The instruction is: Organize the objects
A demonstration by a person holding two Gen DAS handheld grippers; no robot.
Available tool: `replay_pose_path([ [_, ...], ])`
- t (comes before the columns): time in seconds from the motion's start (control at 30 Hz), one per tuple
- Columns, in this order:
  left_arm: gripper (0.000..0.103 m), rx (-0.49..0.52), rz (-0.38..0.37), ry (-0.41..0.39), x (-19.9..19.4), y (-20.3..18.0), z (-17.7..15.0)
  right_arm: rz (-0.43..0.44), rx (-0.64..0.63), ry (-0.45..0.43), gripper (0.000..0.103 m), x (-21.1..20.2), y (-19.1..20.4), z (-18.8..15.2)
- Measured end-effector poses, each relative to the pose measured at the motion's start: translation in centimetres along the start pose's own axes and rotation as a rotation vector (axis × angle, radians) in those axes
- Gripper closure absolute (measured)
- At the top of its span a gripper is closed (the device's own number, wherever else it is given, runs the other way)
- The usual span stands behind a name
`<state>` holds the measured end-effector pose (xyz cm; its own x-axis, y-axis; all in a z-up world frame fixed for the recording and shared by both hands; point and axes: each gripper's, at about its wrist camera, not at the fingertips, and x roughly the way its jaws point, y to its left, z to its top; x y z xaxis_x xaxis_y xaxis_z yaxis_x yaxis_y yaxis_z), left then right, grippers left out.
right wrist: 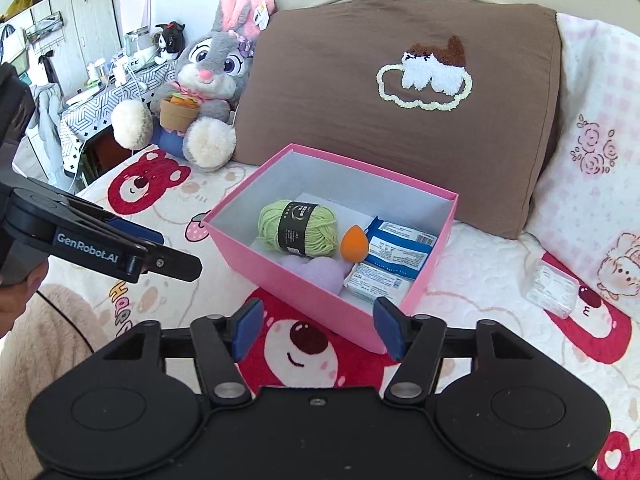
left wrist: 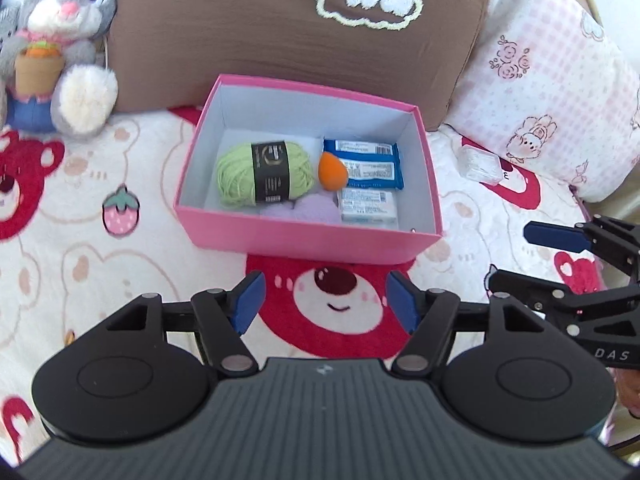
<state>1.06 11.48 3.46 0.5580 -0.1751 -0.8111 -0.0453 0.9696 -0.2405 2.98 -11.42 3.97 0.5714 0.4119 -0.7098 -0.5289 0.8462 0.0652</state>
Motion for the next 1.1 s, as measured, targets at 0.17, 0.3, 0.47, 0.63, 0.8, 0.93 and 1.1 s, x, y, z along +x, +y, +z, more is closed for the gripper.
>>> replay_pose_path([
  [0.17, 0.032, 0.027, 0.006, 0.014, -0.2, -1.7, -1.3, -0.024, -0.026, -0.004, 0.014, -1.9, -0.5, -1.2],
  [0.3, 0.022, 0.059, -0.021, 0.048, 0.0, -3.6, -2.1, -0.044, -0.041, -0.012, 0.014, -3.5, -1.4, -2.5],
  [0.47, 0.014, 0.057, -0.03, 0.077, 0.2, -5.6, -2.5, -0.049, -0.042, -0.026, 0.014, -5.8, -3.0, -4.4],
  [0.63, 0.011, 0.06, -0.041, 0.102, 0.3, -7.5, -2.7, -0.078, -0.141, -0.063, 0.014, -8.7, -3.8, -6.1],
  [0.8, 0.011, 0.106, -0.068, 0.078, 0.3, -10.4, -2.8, -0.105, -0.229, -0.097, 0.014, -11.0, -4.3, -6.0],
  [0.93, 0.011, 0.167, -0.096, 0.083, 0.2, -13.1, -2.8, -0.107, -0.301, -0.1, 0.014, -11.6, -4.1, -6.0],
  [1.1, 0.007, 0.239, -0.109, 0.074, 0.1, -16.0, -2.3, -0.093, -0.298, -0.112, 0.014, -10.8, -4.8, -6.3],
])
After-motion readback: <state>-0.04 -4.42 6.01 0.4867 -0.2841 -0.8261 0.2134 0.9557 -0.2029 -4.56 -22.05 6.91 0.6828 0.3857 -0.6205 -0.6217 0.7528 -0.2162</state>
